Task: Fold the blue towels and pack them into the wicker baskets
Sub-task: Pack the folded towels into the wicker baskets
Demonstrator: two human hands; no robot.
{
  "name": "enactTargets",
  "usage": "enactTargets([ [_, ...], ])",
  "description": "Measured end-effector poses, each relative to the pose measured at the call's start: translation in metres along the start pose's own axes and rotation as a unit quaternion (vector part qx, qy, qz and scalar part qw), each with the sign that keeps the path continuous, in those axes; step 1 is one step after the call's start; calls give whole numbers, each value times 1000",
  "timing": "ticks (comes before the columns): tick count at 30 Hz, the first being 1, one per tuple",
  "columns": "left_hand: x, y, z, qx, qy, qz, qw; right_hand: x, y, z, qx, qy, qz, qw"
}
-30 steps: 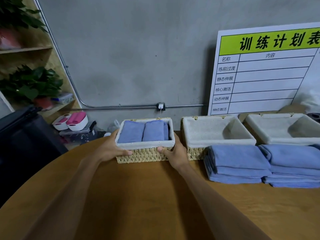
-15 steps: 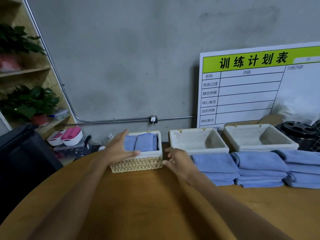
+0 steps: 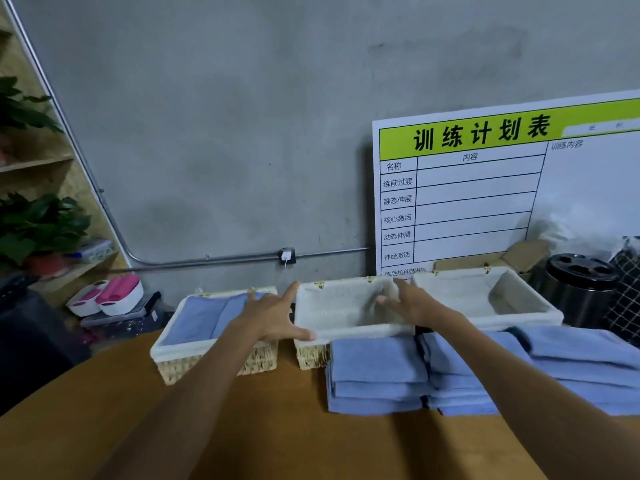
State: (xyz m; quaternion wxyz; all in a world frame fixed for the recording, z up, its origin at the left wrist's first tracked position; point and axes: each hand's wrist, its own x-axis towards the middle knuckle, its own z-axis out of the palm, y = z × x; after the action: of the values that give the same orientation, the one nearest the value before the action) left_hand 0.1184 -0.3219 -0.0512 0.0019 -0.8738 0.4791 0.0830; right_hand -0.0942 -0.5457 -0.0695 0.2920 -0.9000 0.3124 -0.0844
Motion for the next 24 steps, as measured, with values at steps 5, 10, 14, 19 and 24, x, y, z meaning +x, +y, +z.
enactTargets([
  [5,12,2,17,-71,4,20,997,17,8,13,84,-7,-7,996],
  [10,11,4,23,-147,39,18,988,5,5,8,192,-38,-58,979],
  [14,4,3,0,-200,87,25,976,-4,-9,-13,188,-24,-106,976],
  [19,-29,12,-59,-202,137,46,969,-33,-46,-55,167,34,-133,976],
  [24,-95,25,-99,-214,163,52,962,-98,-87,-86,160,77,-161,971],
])
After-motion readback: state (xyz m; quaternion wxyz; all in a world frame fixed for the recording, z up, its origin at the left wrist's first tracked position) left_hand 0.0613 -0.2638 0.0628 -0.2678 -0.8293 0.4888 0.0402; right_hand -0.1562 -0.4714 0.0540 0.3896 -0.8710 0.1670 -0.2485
